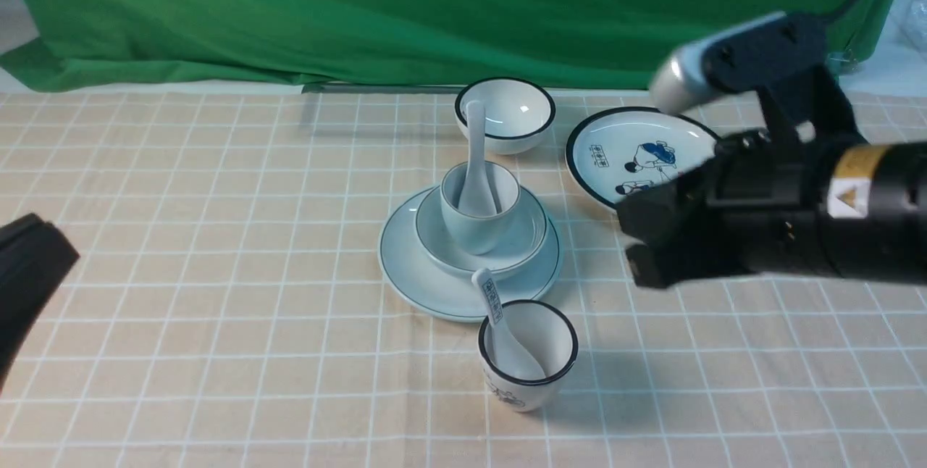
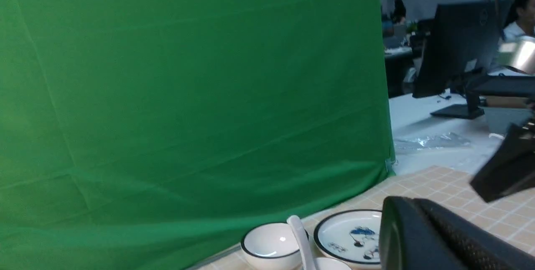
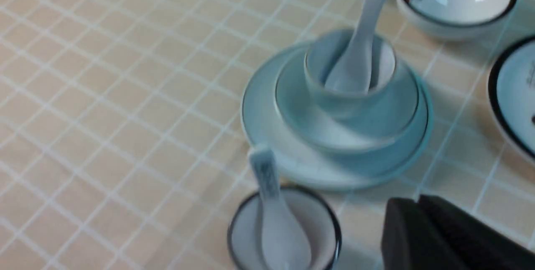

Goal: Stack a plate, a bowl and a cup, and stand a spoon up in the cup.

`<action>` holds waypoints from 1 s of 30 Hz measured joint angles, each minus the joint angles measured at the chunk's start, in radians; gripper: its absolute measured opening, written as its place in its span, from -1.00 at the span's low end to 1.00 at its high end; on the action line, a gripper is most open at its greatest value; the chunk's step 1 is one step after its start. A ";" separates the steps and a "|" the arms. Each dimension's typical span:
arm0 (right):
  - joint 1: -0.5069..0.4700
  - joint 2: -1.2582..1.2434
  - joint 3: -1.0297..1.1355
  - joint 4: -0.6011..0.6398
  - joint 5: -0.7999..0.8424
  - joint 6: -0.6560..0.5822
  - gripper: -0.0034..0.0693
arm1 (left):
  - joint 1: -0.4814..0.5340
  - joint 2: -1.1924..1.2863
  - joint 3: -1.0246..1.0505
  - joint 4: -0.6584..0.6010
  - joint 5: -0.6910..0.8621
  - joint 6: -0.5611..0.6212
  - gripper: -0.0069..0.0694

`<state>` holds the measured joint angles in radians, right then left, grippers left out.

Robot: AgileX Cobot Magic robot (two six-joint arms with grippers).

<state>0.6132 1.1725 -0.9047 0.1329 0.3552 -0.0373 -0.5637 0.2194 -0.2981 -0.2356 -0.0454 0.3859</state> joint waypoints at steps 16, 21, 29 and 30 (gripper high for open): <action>0.000 -0.211 0.122 -0.001 0.126 0.001 -0.80 | 0.000 -0.023 0.126 0.053 0.149 0.001 -0.81; -0.095 -0.295 0.141 -0.059 0.088 -0.046 -0.85 | 0.000 -0.023 0.126 0.118 0.195 0.001 -0.81; -0.391 -0.712 0.505 -0.079 -0.056 -0.113 -0.86 | 0.000 -0.023 0.126 0.137 0.202 0.001 -0.81; -0.415 -0.771 0.544 -0.079 -0.069 -0.113 -0.86 | 0.000 -0.023 0.126 0.137 0.202 0.002 -0.81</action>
<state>0.1983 0.4020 -0.3604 0.0536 0.2858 -0.1507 -0.5637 0.1967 -0.1722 -0.0986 0.1564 0.3878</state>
